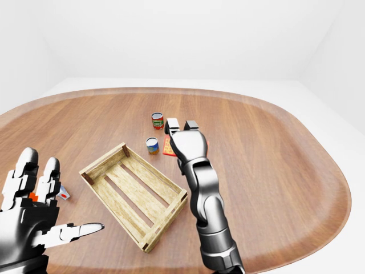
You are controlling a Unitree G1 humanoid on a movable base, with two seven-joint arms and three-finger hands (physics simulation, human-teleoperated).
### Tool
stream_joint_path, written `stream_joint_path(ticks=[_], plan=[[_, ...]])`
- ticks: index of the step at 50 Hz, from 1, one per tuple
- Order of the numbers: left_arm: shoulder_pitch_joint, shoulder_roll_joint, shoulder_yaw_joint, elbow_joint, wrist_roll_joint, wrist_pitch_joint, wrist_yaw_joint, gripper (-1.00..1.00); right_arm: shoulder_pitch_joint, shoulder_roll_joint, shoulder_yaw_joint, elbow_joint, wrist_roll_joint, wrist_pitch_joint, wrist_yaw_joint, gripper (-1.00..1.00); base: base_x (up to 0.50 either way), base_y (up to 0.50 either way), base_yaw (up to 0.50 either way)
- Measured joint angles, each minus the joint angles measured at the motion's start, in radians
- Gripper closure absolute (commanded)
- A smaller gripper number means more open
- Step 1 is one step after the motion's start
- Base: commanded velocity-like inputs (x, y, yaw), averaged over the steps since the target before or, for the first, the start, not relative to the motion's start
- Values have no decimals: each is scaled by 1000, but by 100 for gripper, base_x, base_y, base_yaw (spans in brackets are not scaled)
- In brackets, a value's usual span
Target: Pick up the butter and put it in the tray.
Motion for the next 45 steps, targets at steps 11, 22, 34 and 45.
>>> stream_joint_path(ticks=[11, 22, 34, 45], plan=[[-1, -2, 3, -1, -1, 1, -2, -100, -34, 40, 32, 80, 20, 0, -20, 100, 0, 0, 0], [-3, 0, 1, 1, 1, 1, -2, -100, -68, 82, 71, 178, 52, 0, -57, 100, 0, 0, 0], [-2, 1, 0, 3, 1, -2, -1, -100, -101, 138, 113, 293, 81, 0, -85, 100, 0, 0, 0], [0, -1, 0, 4, 0, -5, -3, -100, -141, 177, 129, 462, 128, 0, -159, 100, 0, 0, 0]])
